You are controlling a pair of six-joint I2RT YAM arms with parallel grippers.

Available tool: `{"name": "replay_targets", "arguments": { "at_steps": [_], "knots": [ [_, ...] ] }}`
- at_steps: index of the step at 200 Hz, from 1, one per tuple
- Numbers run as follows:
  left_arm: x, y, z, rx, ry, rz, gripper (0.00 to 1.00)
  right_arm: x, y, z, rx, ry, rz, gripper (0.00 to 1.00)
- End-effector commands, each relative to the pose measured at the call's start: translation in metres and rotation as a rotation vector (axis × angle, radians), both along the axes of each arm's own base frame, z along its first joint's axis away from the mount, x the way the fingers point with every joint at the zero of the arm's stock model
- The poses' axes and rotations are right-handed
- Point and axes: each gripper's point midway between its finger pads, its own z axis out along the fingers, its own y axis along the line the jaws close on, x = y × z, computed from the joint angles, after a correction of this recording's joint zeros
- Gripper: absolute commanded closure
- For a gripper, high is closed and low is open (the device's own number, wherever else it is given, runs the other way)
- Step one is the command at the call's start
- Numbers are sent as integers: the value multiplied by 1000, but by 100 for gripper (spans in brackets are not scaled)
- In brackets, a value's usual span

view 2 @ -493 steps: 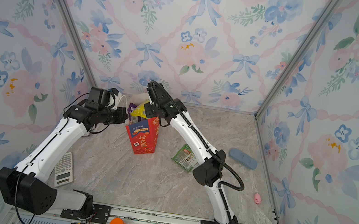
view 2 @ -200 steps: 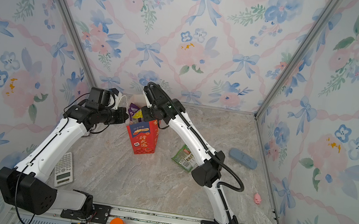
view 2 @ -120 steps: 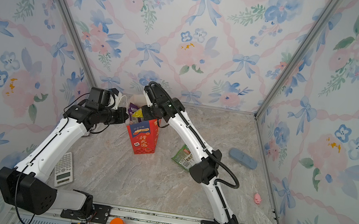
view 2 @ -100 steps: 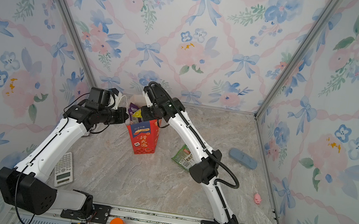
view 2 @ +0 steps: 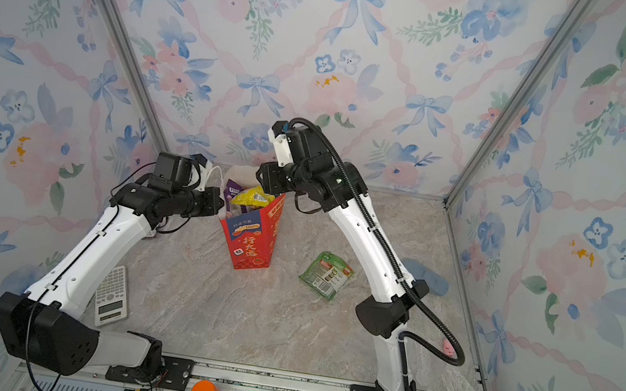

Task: Place the snacks into the paper bag
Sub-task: 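Open the right gripper and push the yellow packet deeper into the bag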

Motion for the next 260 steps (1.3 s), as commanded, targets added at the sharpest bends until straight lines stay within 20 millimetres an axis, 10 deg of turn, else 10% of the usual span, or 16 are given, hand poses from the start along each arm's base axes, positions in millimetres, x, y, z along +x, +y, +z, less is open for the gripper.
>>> {"name": "replay_targets", "arguments": {
  "at_steps": [1,198,231,260],
  "knots": [
    [-7,2,6,0,-2,-4,100,2,-1,-15,-27,40,-13,56],
    [-2,-4,15,-31,-10,-15,100,5,43,-164,-363,207,75,91],
    [1,-8,17,-41,-12,-27,100,-9,43,-162,-362,240,110,87],
    [3,-8,20,-41,-17,-27,100,-12,42,-108,-233,172,111,73]
  ]
}}
